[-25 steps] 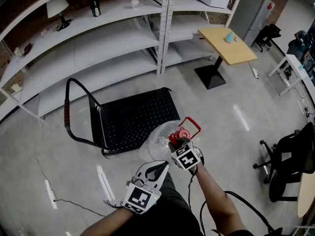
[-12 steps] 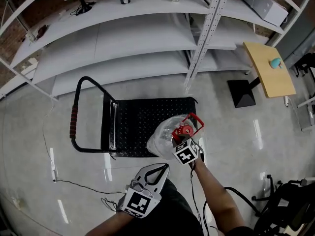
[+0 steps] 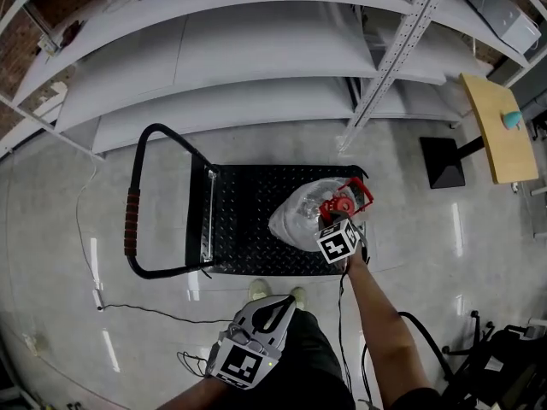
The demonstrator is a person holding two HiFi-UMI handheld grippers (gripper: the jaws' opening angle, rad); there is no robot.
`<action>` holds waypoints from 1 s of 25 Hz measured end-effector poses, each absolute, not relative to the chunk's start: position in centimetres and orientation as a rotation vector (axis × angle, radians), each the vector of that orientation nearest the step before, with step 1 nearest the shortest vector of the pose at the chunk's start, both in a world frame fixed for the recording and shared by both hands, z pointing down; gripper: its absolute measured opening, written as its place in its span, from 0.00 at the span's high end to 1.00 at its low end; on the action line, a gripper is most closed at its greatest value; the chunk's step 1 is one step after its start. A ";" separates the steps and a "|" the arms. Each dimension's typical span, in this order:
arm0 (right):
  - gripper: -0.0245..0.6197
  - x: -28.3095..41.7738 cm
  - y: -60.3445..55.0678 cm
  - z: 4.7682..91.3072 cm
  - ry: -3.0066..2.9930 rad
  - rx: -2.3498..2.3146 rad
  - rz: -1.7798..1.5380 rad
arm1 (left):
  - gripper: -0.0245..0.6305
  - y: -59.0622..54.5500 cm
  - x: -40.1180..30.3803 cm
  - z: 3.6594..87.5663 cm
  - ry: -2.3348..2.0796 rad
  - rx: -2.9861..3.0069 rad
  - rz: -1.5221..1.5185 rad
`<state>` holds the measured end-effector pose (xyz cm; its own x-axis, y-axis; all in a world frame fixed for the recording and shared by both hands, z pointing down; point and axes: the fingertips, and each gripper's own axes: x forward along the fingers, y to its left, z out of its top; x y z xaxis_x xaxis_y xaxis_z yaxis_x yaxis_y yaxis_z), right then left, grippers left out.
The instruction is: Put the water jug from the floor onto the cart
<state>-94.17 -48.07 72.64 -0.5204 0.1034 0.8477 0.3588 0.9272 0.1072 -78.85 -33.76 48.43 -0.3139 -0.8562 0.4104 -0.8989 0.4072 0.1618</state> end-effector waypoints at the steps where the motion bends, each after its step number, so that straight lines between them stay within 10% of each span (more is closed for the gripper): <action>1: 0.90 -94.9 -47.6 73.2 -2.110 -0.321 -0.332 | 0.96 -33.2 -79.5 49.1 -2.234 1.497 0.133; 25: 0.91 -99.1 -34.7 79.7 -2.134 -0.330 -0.457 | 0.96 -27.1 -85.0 54.8 -2.251 1.453 0.091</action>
<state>-99.15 -34.65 79.72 -0.5587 0.0643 0.8268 0.3972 0.8960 0.1988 -84.96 -27.10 54.79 -0.3390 -0.8477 0.4079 -0.8778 0.4410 0.1870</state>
